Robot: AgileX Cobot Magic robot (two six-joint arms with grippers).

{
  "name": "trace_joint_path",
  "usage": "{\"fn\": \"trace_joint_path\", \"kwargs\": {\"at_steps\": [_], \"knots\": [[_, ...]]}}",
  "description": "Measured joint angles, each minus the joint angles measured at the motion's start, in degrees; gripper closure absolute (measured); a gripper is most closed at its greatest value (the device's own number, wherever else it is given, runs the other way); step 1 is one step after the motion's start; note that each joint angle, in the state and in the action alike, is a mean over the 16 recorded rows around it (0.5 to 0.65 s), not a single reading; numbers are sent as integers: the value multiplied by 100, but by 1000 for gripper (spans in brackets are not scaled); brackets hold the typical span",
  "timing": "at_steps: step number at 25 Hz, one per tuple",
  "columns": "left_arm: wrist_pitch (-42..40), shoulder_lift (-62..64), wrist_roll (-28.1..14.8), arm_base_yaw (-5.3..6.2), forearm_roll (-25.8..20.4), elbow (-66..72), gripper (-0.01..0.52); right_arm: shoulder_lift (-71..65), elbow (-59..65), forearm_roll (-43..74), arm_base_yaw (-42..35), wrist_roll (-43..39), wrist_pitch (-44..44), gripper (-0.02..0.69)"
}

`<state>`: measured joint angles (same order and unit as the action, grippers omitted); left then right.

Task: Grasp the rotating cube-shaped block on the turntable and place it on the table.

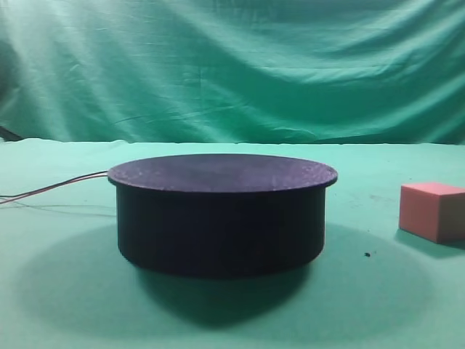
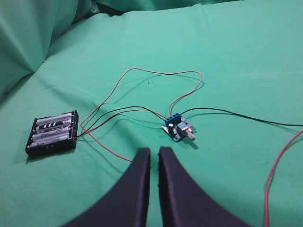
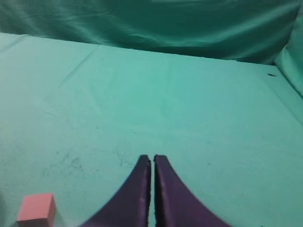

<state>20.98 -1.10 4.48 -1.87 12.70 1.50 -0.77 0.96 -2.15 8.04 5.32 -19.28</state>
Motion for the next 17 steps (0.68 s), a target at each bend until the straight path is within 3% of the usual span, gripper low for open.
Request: {"fn": "trace_joint_path", "kwargs": {"at_steps": [17], "knots": [[0, 0, 0, 0, 0, 0, 514, 128, 56, -104, -11, -59, -289, 665]]}}
